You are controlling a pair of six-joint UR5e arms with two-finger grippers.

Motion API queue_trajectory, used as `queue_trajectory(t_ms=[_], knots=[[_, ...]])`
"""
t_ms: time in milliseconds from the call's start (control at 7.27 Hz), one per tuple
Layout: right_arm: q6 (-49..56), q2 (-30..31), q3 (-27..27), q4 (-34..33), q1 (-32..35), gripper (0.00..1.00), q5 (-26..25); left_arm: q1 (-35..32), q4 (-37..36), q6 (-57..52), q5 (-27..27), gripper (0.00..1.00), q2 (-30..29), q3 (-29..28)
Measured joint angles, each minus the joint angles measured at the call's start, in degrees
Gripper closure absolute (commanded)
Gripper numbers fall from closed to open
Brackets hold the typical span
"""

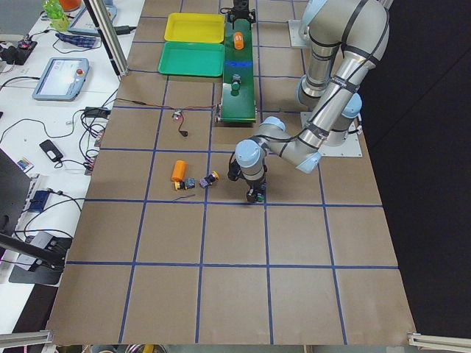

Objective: Sort buttons by color to trays
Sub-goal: 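Lower the right gripper over the battery while the left gripper carries the button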

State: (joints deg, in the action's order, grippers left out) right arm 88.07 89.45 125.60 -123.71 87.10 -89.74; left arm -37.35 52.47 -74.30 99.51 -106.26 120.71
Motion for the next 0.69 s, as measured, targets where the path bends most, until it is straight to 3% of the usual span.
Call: queue_trajectory(t_ms=[138,275,413,688], knots=[[0.0,0.0,0.0,-0.4,0.0,0.00,0.0,0.0,-0.1,0.0,0.5,0.46,0.0,0.0],[0.0,0.0,0.1,-0.9,0.0,0.00,0.0,0.0,-0.4,0.0,0.6,0.90,0.1,0.0],[0.0,0.0,0.1,-1.3,0.1,0.00,0.1,0.0,-0.7,0.1,0.6,0.99,0.2,0.1],[-0.1,0.0,0.1,-1.5,0.1,0.00,0.1,-0.4,-0.8,1.1,0.2,1.00,1.3,-0.2]])
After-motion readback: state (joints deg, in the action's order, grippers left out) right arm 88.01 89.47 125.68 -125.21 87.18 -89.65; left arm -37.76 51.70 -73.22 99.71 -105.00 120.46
